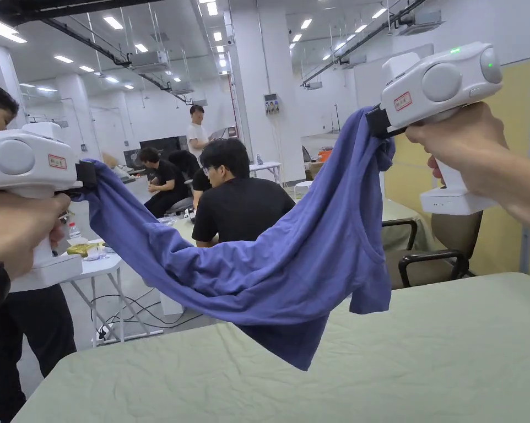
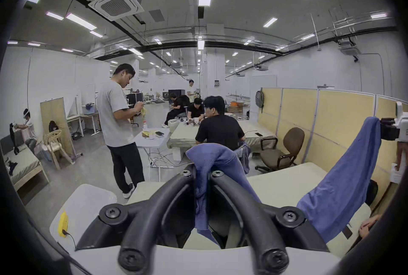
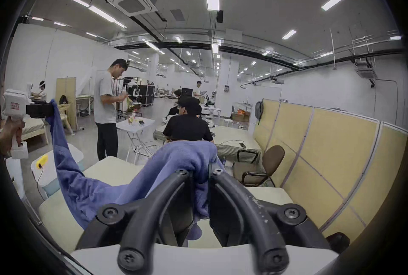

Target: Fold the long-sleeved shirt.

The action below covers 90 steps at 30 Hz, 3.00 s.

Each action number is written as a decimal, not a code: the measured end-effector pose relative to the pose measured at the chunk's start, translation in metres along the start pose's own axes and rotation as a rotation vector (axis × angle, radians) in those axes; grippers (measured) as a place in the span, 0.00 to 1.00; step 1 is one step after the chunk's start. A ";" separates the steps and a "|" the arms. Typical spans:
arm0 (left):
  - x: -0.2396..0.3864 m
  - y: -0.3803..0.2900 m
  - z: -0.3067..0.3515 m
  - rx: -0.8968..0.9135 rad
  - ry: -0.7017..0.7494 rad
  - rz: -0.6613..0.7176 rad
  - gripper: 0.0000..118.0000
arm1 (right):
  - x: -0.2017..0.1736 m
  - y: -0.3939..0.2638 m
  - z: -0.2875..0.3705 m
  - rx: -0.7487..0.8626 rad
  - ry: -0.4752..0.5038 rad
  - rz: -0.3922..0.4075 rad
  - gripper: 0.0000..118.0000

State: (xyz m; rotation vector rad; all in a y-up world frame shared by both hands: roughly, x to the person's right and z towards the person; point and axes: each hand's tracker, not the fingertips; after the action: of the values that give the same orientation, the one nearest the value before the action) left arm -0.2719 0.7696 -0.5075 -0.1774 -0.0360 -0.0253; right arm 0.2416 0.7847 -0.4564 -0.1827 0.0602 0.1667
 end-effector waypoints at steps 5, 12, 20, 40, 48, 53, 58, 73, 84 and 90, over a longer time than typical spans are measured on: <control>0.004 -0.008 -0.051 0.006 0.023 0.008 0.07 | 0.009 -0.009 -0.052 -0.009 -0.005 -0.005 0.13; 0.017 -0.047 -0.140 -0.045 0.038 0.003 0.07 | 0.010 -0.044 -0.144 -0.091 -0.010 0.017 0.13; 0.033 -0.147 -0.235 -0.181 -0.001 0.007 0.07 | 0.001 -0.137 -0.238 -0.232 0.022 0.025 0.12; 0.009 -0.375 -0.214 -0.501 -0.031 0.092 0.07 | -0.038 -0.364 -0.242 -0.557 0.101 0.063 0.12; -0.015 -0.393 -0.131 -0.518 -0.046 0.097 0.07 | -0.044 -0.390 -0.167 -0.571 0.129 0.026 0.12; -0.033 -0.401 -0.076 -0.516 -0.032 0.132 0.07 | -0.054 -0.401 -0.108 -0.576 0.155 0.036 0.12; -0.047 -0.413 -0.023 -0.520 -0.028 0.157 0.07 | -0.059 -0.409 -0.056 -0.577 0.183 0.023 0.12; -0.052 -0.548 0.019 -0.794 -0.013 0.172 0.07 | -0.073 -0.530 -0.025 -0.795 0.200 -0.032 0.12; -0.051 -0.571 0.024 -0.770 0.038 0.100 0.57 | -0.076 -0.543 -0.010 -0.849 0.249 0.082 0.47; -0.031 -0.530 0.063 -0.639 0.004 0.066 0.56 | -0.081 -0.493 0.050 -0.698 0.206 0.069 0.47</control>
State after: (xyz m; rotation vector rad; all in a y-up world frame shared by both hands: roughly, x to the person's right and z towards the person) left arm -0.3199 0.2602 -0.3530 -0.8168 -0.0166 0.0294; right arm 0.2485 0.3028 -0.3142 -0.8955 0.2129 0.2331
